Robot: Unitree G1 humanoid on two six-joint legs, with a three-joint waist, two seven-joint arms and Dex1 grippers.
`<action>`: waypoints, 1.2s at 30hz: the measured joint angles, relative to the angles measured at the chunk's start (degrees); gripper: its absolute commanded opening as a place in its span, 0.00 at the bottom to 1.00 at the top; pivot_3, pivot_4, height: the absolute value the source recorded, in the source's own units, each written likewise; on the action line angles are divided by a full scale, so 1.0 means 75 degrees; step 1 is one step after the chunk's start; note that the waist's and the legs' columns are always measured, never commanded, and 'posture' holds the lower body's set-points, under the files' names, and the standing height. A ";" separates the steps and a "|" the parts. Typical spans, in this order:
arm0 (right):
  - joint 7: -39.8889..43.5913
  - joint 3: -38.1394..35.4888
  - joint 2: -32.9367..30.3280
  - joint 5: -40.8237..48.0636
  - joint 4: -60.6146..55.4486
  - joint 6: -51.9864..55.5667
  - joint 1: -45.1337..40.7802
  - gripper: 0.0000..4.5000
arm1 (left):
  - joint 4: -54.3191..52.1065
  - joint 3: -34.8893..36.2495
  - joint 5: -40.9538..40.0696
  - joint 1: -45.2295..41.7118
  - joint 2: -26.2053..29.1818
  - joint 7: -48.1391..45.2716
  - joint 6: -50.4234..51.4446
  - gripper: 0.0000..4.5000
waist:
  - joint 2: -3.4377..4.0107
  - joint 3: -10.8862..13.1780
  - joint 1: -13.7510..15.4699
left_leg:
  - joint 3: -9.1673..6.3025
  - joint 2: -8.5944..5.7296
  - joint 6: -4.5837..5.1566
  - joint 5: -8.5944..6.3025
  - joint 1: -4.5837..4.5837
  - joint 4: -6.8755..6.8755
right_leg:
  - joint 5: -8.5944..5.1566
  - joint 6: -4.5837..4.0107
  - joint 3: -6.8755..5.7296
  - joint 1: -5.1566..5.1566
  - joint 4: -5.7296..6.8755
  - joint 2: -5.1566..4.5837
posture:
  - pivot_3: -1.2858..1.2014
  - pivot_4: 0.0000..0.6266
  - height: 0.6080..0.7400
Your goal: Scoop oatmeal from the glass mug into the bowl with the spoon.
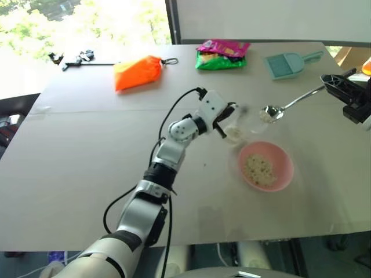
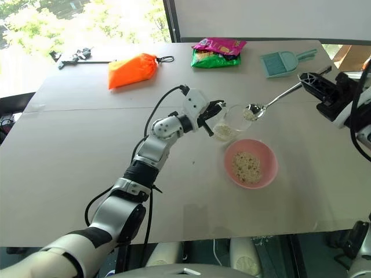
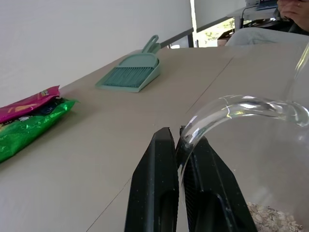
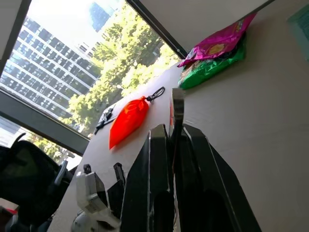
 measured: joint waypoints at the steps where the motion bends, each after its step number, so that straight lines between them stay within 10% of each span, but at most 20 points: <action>1: 0.0059 -0.0018 -0.0021 -0.0001 -0.0003 0.0035 0.0045 0.00 | 0.0005 0.0012 0.0000 -0.0016 -0.0001 0.0009 -0.0007 0.01 | 0.0000 0.0000 -0.0003 | 0.0001 0.0000 0.0000 0.0000 0.0001 0.0000 | 0.0000 0.0000 0.0001 0.0000 0.0000 0.0000 | 0.52 0.24 1.00; 19: 0.2103 -0.0504 -0.1986 -0.0130 -0.1880 -0.0029 0.2591 0.00 | 0.0411 0.0060 0.0008 -0.0185 0.0049 0.0042 -0.0219 0.01 | 0.0000 0.0000 0.0002 | 0.0004 0.0000 0.0004 0.0001 0.0010 0.0002 | 0.0000 0.0001 0.0003 0.0008 0.0002 0.0001 | 0.52 0.24 1.00; 36: 0.3808 0.0567 -0.2347 -0.3701 -0.3945 -0.1317 0.2299 0.00 | 0.0321 0.0118 0.0000 -0.0176 0.0105 0.0187 -0.0196 0.01 | -0.0008 0.0005 0.0017 | -0.0004 -0.0002 0.0004 0.0002 0.0017 0.0006 | 0.0000 0.0002 -0.0004 0.0016 0.0001 0.0001 | 0.52 0.24 1.00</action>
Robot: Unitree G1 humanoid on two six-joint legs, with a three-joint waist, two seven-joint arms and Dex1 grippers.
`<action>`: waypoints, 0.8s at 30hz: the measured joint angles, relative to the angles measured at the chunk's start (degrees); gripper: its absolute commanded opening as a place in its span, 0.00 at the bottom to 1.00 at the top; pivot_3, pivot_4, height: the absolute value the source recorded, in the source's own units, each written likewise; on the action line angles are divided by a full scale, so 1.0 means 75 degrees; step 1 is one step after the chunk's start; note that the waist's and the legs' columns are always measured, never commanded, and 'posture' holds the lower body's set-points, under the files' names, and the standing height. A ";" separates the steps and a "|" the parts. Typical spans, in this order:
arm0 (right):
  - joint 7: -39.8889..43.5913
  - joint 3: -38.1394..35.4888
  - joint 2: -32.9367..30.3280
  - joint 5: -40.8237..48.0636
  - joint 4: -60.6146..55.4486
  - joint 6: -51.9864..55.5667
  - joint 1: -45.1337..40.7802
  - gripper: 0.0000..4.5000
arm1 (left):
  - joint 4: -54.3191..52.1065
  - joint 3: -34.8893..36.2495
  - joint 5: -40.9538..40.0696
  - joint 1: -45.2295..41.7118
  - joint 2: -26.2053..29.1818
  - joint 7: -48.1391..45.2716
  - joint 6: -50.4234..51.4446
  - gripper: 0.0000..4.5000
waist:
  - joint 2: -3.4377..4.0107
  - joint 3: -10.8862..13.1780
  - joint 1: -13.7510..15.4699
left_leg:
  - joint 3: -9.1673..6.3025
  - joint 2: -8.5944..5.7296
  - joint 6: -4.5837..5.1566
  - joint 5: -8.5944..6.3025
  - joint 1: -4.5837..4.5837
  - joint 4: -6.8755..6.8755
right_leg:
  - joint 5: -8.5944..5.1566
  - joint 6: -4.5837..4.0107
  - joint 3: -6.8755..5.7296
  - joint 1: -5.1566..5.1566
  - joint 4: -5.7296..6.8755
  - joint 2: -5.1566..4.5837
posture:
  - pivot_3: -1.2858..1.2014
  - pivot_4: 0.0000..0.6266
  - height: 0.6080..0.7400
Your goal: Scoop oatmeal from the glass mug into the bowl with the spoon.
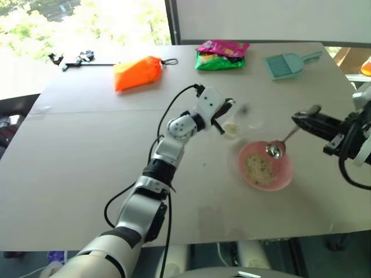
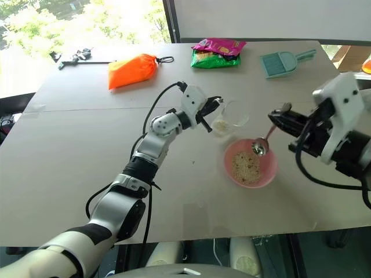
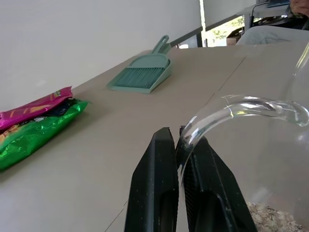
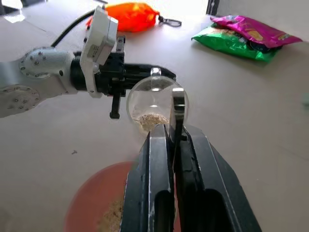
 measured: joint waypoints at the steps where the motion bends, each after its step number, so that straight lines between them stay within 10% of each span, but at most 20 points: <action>1: -0.0250 0.0007 0.0123 0.0422 0.0190 -0.0143 -0.0176 0.00 | -0.0053 0.0029 -0.0008 0.0006 0.0003 0.0019 0.0039 0.01 | -0.0001 0.0001 -0.0002 | -0.0002 0.0000 0.0000 0.0000 0.0000 0.0000 | 0.0000 0.0000 0.0000 0.0000 0.0000 0.0001 | 0.52 0.24 1.00; 10: -0.2054 0.1146 0.0771 0.2304 0.1394 -0.1307 -0.2227 0.00 | -0.0773 0.0310 -0.0213 0.0425 -0.0145 0.0376 0.0530 0.01 | -0.0001 0.0000 -0.0018 | -0.0006 0.0002 0.0000 0.0000 0.0001 -0.0001 | 0.0000 0.0000 -0.0001 0.0000 -0.0001 0.0000 | 0.52 0.24 1.00; 24: -0.1215 0.3507 0.2187 -0.0727 0.2533 -0.1135 -0.3664 0.08 | -0.2336 0.0551 -0.0745 0.1025 -0.0358 0.0835 0.1593 0.00 | 0.0004 -0.0002 -0.0049 | -0.0005 0.0002 -0.0002 0.0001 0.0005 -0.0002 | 0.0000 0.0000 0.0001 -0.0004 0.0000 0.0002 | 0.52 0.24 1.00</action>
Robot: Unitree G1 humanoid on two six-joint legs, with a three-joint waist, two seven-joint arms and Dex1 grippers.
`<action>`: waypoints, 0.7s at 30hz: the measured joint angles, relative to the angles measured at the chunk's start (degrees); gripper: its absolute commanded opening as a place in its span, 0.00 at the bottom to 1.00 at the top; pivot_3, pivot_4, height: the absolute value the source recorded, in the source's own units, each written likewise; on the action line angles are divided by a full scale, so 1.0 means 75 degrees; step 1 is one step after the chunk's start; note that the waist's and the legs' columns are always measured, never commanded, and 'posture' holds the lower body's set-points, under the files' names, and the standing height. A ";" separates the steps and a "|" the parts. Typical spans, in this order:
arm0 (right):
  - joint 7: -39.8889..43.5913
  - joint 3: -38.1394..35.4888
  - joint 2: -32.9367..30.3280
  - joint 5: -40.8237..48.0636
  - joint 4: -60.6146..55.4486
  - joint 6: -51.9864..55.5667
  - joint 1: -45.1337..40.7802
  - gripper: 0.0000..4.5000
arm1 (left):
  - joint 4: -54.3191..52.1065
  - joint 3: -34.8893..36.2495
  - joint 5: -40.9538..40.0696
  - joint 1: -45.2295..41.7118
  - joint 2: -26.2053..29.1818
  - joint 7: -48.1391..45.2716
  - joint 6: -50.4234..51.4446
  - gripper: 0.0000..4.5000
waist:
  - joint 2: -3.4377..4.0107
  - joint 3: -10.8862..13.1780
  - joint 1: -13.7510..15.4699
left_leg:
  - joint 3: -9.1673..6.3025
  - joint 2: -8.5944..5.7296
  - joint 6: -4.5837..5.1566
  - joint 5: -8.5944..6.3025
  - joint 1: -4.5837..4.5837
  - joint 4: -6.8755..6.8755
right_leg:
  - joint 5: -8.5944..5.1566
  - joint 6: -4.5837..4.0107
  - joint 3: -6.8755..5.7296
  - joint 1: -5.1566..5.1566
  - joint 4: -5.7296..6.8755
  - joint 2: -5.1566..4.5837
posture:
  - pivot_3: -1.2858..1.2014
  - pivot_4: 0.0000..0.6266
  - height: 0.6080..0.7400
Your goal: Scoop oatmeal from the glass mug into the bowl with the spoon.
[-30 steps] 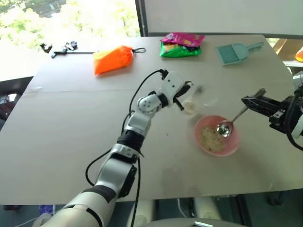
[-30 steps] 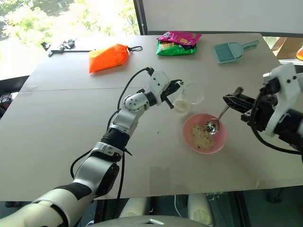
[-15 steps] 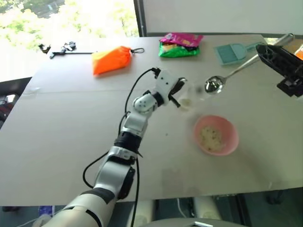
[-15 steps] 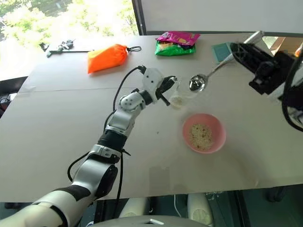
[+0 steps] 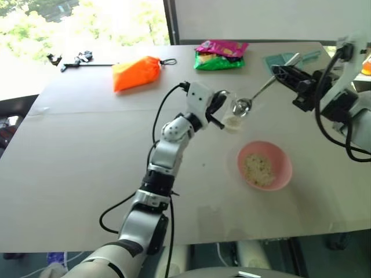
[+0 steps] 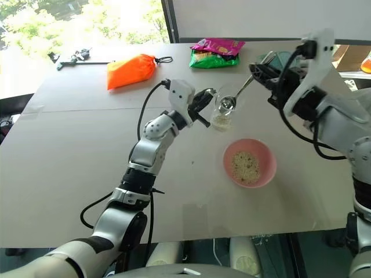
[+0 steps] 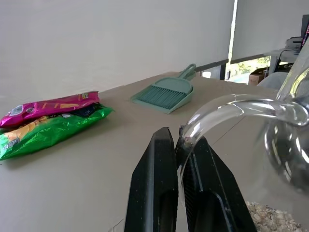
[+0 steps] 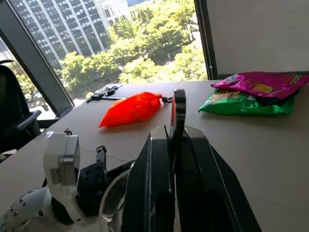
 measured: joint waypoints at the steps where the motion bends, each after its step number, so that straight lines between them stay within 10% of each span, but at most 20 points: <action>1: 0.0186 0.0212 0.0146 -0.0316 0.0062 0.0016 -0.0108 0.16 | -0.0004 0.0020 -0.0011 0.0012 0.0000 0.0018 0.0057 0.00 | 0.0001 0.0000 0.0008 | -0.0001 -0.0003 0.0000 0.0000 -0.0002 -0.0001 | 0.0000 0.0000 -0.0001 -0.0001 0.0000 -0.0002 | 0.52 0.24 1.00; 10: 0.1450 0.0331 0.0406 -0.1441 0.0168 0.0189 -0.0253 0.98 | -0.0037 0.0591 -0.0431 0.0310 -0.0003 0.0447 0.0484 0.00 | 0.0001 0.0000 0.0038 | -0.0014 -0.0005 -0.0001 0.0000 -0.0009 -0.0003 | 0.0000 0.0000 -0.0010 -0.0002 -0.0009 -0.0007 | 0.52 0.24 1.00; 21: 0.4137 -0.1342 -0.0534 -0.4739 -0.0178 -0.2441 0.3483 0.98 | -0.0551 0.2467 -0.0823 0.1597 0.0725 0.1703 0.0215 0.00 | -0.0012 -0.0009 0.0072 | -0.0007 -0.0002 0.0000 -0.0001 0.0004 -0.0008 | 0.0000 0.0000 -0.0008 0.0003 -0.0010 -0.0003 | 0.52 0.24 1.00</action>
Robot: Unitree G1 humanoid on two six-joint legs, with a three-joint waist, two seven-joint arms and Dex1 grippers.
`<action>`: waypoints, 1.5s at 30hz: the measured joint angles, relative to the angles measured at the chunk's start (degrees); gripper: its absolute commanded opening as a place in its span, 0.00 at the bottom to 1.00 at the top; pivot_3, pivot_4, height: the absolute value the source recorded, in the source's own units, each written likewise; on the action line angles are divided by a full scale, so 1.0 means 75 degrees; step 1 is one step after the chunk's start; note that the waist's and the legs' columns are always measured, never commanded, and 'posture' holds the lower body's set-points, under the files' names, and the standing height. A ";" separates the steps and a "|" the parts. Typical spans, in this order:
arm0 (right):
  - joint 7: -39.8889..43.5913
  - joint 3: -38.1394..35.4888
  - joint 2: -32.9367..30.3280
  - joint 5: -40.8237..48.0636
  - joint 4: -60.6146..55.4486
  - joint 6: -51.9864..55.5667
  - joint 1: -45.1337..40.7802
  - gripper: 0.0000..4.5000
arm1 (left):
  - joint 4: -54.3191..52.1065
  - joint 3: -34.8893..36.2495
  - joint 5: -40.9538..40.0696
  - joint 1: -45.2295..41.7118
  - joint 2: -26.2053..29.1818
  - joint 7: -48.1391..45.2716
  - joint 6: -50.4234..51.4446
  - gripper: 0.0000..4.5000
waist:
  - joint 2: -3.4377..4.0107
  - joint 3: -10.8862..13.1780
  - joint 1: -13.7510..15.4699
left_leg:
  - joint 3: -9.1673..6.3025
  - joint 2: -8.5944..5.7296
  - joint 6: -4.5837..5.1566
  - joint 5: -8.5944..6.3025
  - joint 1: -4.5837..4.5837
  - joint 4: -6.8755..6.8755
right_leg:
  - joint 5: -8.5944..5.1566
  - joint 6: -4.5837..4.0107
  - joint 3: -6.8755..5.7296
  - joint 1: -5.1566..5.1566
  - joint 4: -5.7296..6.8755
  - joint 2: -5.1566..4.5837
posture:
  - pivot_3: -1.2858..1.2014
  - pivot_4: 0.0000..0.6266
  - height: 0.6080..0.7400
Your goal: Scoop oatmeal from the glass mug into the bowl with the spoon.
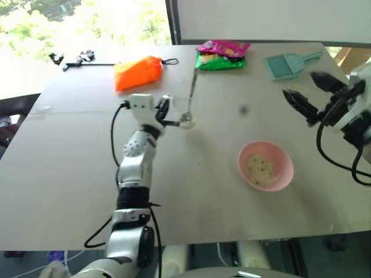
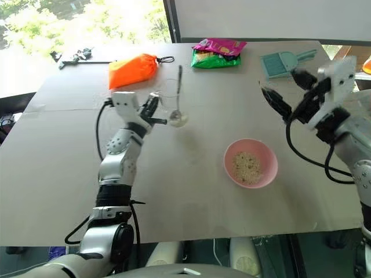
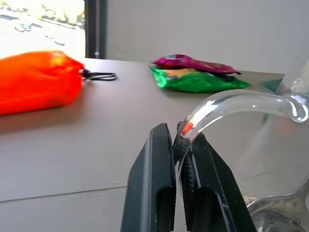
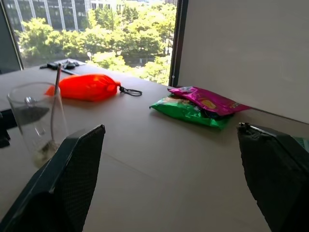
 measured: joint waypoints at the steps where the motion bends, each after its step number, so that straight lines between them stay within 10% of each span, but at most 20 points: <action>1: 0.0430 -0.0160 0.0223 -0.0098 0.0134 -0.0211 0.0549 0.98 | -0.0011 0.0199 0.0020 0.0258 0.0142 0.0144 -0.0038 0.00 | 0.0000 0.0002 -0.0018 | 0.0006 0.0000 0.0000 0.0000 0.0000 -0.0001 | 0.0000 0.0000 0.0007 -0.0002 0.0003 -0.0002 | 0.52 0.24 1.00; 14: 0.4113 -0.2216 0.0038 0.1700 -0.1019 -0.0441 0.3100 0.98 | 0.0245 0.0596 -0.0083 0.0490 0.0466 0.0488 -0.0466 0.00 | 0.0001 -0.0002 0.0015 | -0.0003 0.0000 0.0001 0.0000 0.0030 0.0016 | 0.0005 0.0006 0.0016 0.0023 0.0016 0.0002 | 0.52 0.24 1.00; 38: 0.5264 -0.2735 -0.0202 0.0836 -0.0555 -0.0619 0.3116 0.98 | 0.0659 0.0813 -0.0693 0.0525 0.1004 0.0237 -0.0455 0.00 | -0.0001 -0.0004 0.0018 | -0.0003 0.0000 0.0000 0.0001 0.0035 0.0016 | 0.0005 0.0007 0.0016 0.0024 0.0017 0.0000 | 0.52 0.24 1.00; 45: 0.5276 -0.2728 -0.0060 0.0728 -0.0552 -0.0757 0.3053 1.00 | 0.0513 0.0847 -0.0860 0.0724 0.1012 0.0162 -0.0227 0.62 | -0.0001 -0.0004 0.0022 | -0.0009 0.0000 -0.0001 0.0001 0.0034 0.0015 | 0.0005 0.0007 0.0017 0.0025 0.0014 -0.0002 | 0.52 0.24 1.00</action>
